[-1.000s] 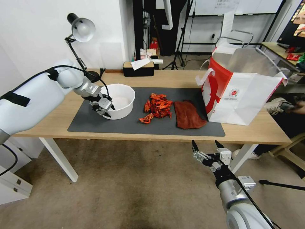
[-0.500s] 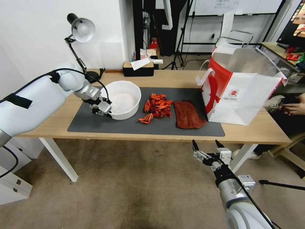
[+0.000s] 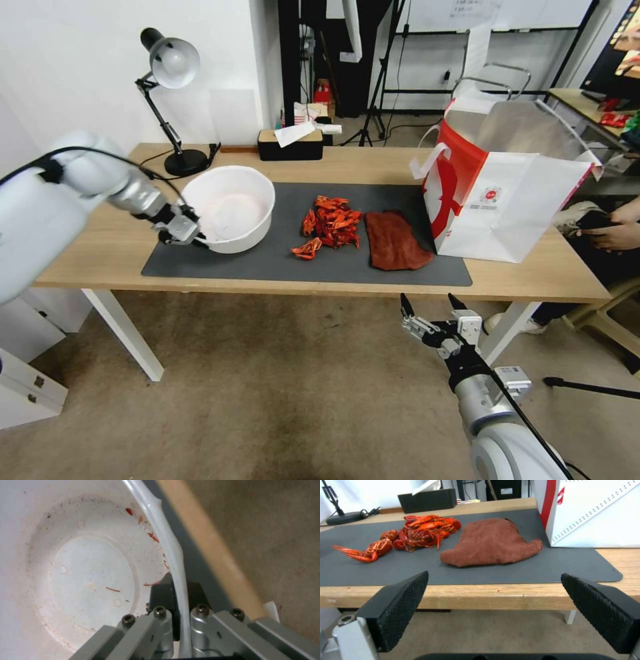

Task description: Sweep shrimp from table into container with towel, then put container into takeout bag.

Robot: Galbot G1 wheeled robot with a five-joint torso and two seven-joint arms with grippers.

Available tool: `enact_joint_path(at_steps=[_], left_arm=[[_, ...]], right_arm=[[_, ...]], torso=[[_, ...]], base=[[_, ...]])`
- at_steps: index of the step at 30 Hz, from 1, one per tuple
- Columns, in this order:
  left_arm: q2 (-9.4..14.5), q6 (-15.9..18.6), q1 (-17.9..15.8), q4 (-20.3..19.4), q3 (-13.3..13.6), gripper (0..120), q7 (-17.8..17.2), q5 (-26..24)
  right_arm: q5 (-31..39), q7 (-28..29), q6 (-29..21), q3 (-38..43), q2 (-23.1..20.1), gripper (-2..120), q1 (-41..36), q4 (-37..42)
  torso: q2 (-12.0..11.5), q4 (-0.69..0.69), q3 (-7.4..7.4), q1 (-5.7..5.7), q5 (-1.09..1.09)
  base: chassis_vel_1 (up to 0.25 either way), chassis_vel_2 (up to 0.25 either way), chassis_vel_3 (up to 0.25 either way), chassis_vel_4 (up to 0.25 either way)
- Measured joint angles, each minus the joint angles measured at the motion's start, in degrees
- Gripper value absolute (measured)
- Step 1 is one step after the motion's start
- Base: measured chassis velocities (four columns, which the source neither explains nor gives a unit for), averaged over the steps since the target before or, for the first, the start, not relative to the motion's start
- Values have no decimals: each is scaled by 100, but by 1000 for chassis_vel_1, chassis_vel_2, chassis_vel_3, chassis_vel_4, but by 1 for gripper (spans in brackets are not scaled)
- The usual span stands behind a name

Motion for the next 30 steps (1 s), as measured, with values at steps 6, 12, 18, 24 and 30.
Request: enact_joint_path(at_steps=[6,12,18,24,30], left_arm=[[544,24,1269,-1007,-1178,0,1,-400],[710,-18,3387,-2236,-2614,0,147,-517],[459,-219,4027,-2857,-3044,0,345,-261],[85,-413,4756,-3790,-3338,0,484,380],[-352,-729,5292,-3896,-3159,0,506,1188]], right_arm=[[-18,-2,1,-34,-11,100,-16,53],[-55,2,-3,-119,-3,100,-81,154],[-65,2,-2,-110,-3,100,-162,215],[-73,3,45,-69,-14,100,-296,319],[-145,3,97,-80,6,100,-399,411]], torso=[[0,1,-1,-1,2],[0,-1,-1,-1,3],[0,-4,-1,-2,2],[0,-1,-1,-2,4],[0,-2,0,0,4]], base=[[0,0,0,0],[0,0,0,0],[0,0,0,0],[0,0,0,0],[0,0,0,0]])
